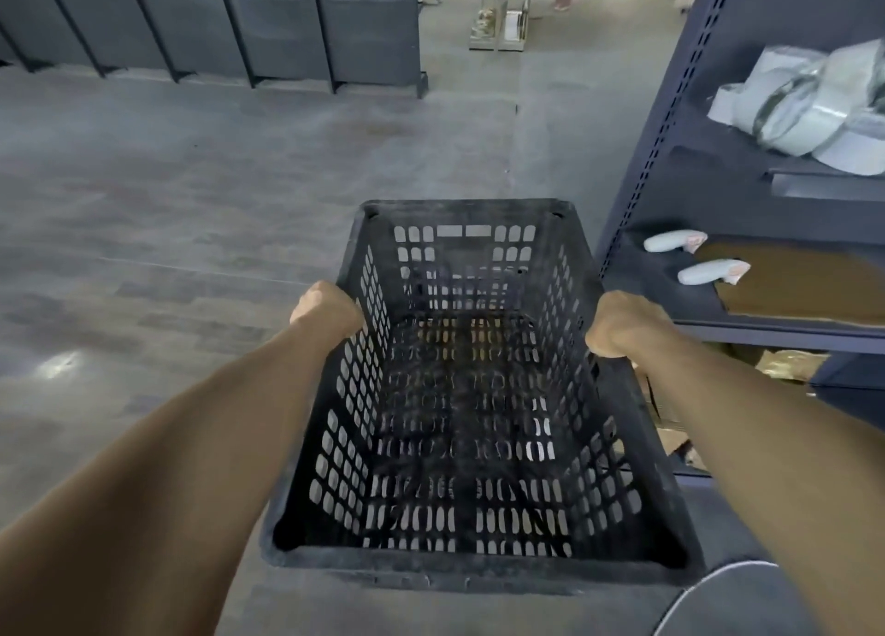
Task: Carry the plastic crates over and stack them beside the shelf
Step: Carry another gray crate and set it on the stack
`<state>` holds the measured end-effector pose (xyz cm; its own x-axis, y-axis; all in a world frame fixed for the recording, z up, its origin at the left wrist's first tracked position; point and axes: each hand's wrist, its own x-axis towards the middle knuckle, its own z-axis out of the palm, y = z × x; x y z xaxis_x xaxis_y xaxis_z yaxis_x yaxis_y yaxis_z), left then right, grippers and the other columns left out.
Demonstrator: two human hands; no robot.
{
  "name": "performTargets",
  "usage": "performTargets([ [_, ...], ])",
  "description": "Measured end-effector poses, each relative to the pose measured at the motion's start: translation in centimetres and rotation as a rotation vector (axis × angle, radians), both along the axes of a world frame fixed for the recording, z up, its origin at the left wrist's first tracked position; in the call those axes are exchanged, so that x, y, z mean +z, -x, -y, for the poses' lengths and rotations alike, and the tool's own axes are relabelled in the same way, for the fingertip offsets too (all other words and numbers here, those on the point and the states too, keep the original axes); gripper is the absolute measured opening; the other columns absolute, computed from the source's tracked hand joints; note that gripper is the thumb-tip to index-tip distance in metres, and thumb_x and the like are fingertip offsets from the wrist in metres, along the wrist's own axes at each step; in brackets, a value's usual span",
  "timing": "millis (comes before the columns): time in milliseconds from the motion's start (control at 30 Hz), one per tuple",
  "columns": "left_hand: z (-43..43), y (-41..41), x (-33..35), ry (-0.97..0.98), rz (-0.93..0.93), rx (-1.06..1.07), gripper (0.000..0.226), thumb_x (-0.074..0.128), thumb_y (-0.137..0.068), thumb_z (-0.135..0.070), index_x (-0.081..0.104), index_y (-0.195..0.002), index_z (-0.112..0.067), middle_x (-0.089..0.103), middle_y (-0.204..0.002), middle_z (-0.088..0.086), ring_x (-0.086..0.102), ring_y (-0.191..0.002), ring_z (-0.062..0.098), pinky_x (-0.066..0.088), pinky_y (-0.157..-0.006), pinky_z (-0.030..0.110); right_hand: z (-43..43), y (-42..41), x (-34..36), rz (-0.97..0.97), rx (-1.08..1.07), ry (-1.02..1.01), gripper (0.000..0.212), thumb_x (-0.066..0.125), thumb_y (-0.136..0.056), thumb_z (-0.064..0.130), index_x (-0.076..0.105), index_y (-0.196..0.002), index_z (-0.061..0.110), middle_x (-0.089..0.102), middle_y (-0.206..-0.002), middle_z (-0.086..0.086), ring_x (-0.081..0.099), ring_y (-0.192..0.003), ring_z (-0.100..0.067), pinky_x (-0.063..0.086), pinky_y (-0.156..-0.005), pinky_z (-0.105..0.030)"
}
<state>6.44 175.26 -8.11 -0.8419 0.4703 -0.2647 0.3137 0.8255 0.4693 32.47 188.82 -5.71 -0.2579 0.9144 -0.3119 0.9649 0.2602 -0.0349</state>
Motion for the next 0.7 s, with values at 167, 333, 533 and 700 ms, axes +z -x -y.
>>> performTargets([
  [167,-5.0,3.9,-1.2,0.016,0.012,-0.030,0.032,0.052,-0.089,-0.005,0.059,-0.118,0.004,0.064,-0.107,0.017,0.065,-0.095,0.033,0.056,-0.083,0.036,-4.3,3.7,-0.6,-0.010,-0.019,-0.011,0.004,0.055,-0.086,0.003,0.052,-0.087,0.006,0.045,-0.068,-0.006,0.053,-0.077,-0.029,0.048,-0.067,-0.030],
  [333,-10.0,7.5,-2.2,0.055,0.021,-0.112,0.032,0.052,-0.090,-0.006,0.058,-0.120,0.003,0.063,-0.113,0.017,0.063,-0.104,0.033,0.053,-0.086,0.035,-7.9,6.8,-2.2,-0.002,-0.095,0.028,0.005,0.055,-0.087,0.002,0.054,-0.091,0.005,0.046,-0.071,-0.006,0.051,-0.078,-0.029,0.045,-0.068,-0.030],
  [533,-14.9,10.9,-3.4,0.077,0.016,-0.150,0.031,0.051,-0.088,0.000,0.059,-0.118,0.004,0.063,-0.112,0.018,0.062,-0.103,0.034,0.053,-0.086,0.036,-11.2,9.9,-3.7,0.016,-0.153,0.042,0.023,0.055,-0.089,0.005,0.059,-0.112,0.002,0.062,-0.107,-0.015,0.061,-0.102,-0.034,0.044,-0.072,-0.031],
  [700,-17.4,12.7,-4.3,0.082,0.022,-0.156,0.030,0.052,-0.087,0.002,0.061,-0.116,0.004,0.064,-0.109,0.018,0.063,-0.101,0.034,0.053,-0.084,0.035,-13.5,11.7,-4.4,0.040,-0.175,0.047,0.026,0.056,-0.088,0.003,0.059,-0.114,0.001,0.062,-0.108,-0.016,0.061,-0.100,-0.034,0.046,-0.073,-0.032],
])
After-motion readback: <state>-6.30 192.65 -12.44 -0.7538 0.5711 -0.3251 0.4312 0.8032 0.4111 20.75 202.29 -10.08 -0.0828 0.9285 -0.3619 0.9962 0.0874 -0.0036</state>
